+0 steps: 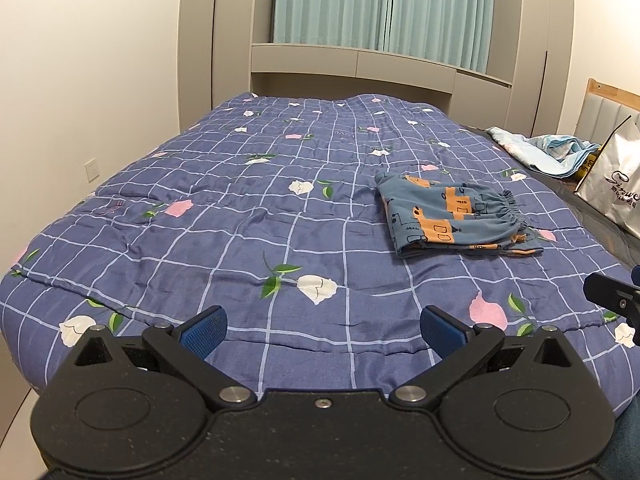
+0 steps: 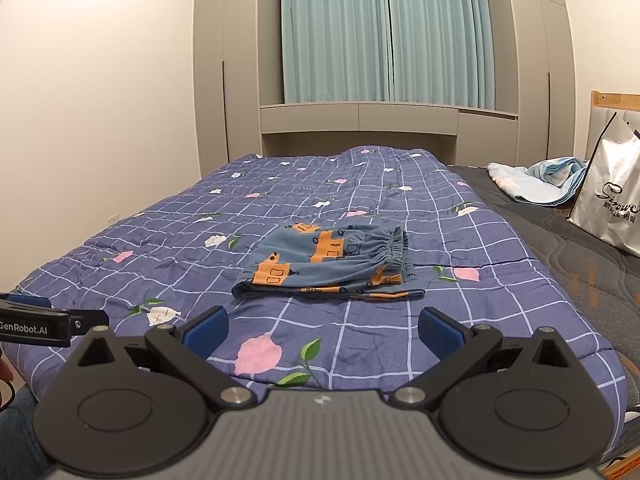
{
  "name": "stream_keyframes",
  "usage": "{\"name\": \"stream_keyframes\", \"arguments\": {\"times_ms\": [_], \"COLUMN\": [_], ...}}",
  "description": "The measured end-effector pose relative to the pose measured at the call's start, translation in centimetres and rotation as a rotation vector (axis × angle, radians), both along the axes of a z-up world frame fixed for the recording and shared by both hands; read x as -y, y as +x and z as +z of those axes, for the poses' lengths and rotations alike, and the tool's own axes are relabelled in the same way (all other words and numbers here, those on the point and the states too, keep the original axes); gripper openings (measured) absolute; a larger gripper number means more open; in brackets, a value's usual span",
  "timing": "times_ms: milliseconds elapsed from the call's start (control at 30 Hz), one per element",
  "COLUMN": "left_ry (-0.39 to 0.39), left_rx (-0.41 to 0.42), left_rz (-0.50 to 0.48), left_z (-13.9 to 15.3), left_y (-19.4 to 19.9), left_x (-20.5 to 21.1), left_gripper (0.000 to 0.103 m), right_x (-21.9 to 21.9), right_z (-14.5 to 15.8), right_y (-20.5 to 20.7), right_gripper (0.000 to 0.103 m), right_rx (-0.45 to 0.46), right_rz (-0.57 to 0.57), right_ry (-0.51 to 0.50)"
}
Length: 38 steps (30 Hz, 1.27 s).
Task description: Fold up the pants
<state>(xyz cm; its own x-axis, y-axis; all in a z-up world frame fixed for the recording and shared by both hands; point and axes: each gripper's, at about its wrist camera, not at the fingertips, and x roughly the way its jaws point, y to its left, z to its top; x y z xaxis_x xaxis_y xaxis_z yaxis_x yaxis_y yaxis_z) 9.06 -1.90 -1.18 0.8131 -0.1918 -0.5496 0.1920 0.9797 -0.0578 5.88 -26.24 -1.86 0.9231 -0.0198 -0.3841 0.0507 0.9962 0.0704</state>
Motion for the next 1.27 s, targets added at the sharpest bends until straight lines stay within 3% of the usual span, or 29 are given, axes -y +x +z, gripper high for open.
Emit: {"name": "stream_keyframes", "arguments": {"times_ms": [1267], "left_ry": [-0.001], "left_rx": [-0.017], "left_rz": [0.023], "left_z": [0.08], "left_y": [0.26], "left_x": [0.13], "left_gripper": [0.102], "right_x": [0.07], "right_z": [0.08], "right_y": [0.04], "right_gripper": [0.103], "right_rx": [-0.004], "right_rz": [0.001], "right_ry": [0.001]}}
